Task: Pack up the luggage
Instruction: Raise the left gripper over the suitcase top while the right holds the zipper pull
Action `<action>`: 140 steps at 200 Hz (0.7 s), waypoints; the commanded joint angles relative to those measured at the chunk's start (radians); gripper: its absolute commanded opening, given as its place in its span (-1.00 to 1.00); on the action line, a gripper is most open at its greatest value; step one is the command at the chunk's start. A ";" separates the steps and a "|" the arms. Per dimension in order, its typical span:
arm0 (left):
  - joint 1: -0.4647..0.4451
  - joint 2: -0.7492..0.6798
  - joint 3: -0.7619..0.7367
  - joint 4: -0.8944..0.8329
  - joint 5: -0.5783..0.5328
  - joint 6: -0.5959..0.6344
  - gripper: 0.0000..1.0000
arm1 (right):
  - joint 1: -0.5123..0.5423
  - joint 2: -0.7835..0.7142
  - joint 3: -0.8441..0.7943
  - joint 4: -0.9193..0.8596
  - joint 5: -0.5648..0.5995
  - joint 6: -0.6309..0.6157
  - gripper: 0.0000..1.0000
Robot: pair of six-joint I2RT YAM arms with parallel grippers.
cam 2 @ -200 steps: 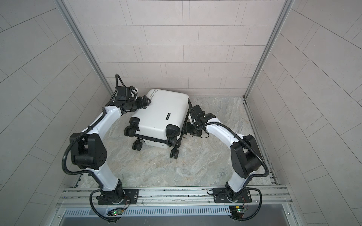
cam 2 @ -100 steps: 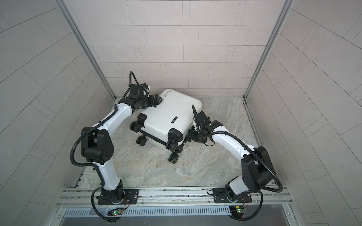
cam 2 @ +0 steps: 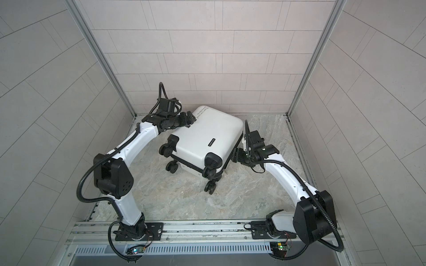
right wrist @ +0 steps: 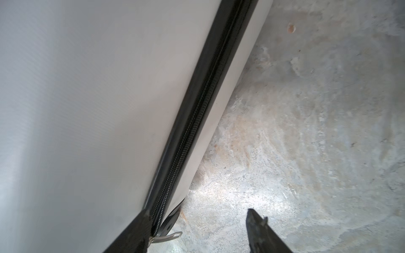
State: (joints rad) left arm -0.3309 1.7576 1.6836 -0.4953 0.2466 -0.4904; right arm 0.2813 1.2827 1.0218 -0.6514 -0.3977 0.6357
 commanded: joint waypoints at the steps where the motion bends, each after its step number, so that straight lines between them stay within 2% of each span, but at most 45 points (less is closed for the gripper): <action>1: -0.025 -0.125 0.021 -0.073 -0.068 -0.015 0.89 | -0.018 -0.025 0.022 -0.032 -0.009 -0.026 0.41; 28: -0.040 -0.192 0.045 -0.130 -0.125 -0.009 0.89 | -0.030 -0.024 0.043 -0.059 -0.014 -0.041 0.41; 56: -0.060 -0.252 0.054 -0.145 -0.136 0.005 0.88 | -0.039 0.001 0.070 -0.085 -0.022 -0.059 0.41; 111: -0.125 -0.324 0.057 -0.162 -0.119 0.135 0.89 | -0.041 0.014 0.083 -0.086 -0.033 -0.056 0.41; 140: -0.155 -0.356 0.048 -0.152 -0.139 0.165 0.89 | -0.041 0.006 0.075 -0.093 -0.033 -0.057 0.41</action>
State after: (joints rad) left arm -0.4644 1.4555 1.7275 -0.6479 0.1291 -0.3897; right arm 0.2459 1.2999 1.0878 -0.7158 -0.4274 0.5907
